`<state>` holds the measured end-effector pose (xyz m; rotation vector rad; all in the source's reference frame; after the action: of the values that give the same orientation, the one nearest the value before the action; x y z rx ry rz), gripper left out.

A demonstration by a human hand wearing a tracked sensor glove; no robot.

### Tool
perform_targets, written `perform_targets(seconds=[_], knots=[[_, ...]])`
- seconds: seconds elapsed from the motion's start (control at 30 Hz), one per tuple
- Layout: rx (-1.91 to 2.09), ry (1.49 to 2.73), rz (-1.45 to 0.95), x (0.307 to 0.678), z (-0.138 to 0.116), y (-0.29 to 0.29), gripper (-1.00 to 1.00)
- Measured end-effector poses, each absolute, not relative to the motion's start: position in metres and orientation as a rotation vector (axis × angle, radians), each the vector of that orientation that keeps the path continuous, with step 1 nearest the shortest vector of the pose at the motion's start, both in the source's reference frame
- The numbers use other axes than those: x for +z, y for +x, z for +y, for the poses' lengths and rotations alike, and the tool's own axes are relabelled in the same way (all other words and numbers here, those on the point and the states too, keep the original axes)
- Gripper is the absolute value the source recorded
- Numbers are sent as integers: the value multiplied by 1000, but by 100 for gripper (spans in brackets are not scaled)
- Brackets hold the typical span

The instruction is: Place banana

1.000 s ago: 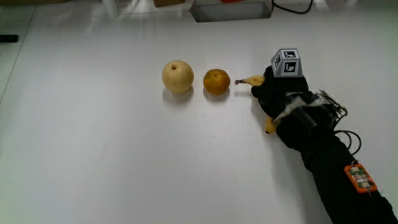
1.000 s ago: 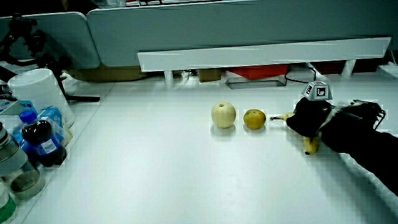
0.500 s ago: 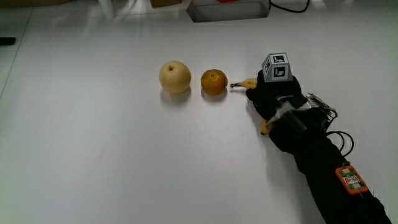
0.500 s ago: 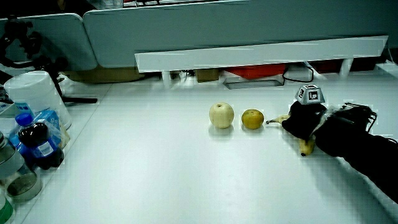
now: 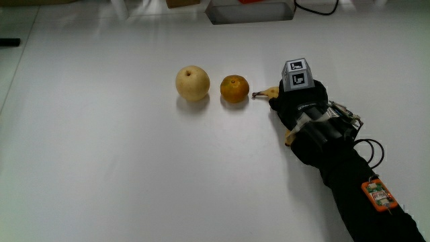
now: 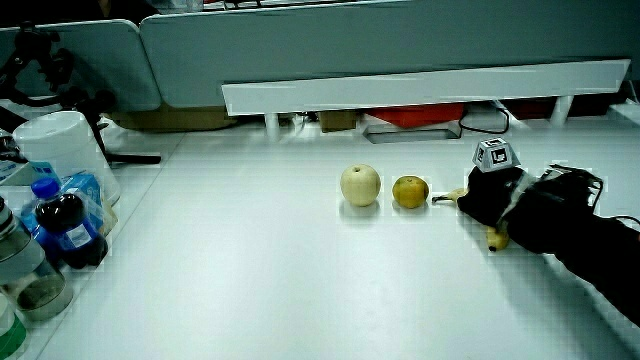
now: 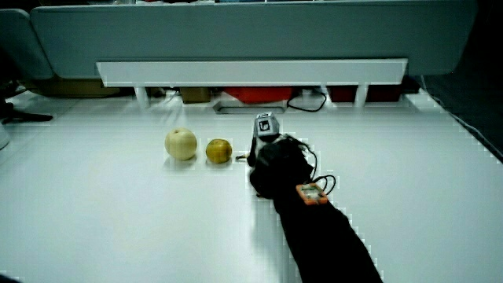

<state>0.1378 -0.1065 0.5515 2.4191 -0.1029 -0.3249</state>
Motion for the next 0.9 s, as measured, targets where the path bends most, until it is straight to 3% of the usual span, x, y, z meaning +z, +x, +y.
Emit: perform_targets(seconds=[0.47,0.67,0.9], knots=[[-244,2416,-90,554,-103,144,0],[-201,2409,-65,554,-103,150,-43],[-140,2443,-122,530,-108,154,-93]])
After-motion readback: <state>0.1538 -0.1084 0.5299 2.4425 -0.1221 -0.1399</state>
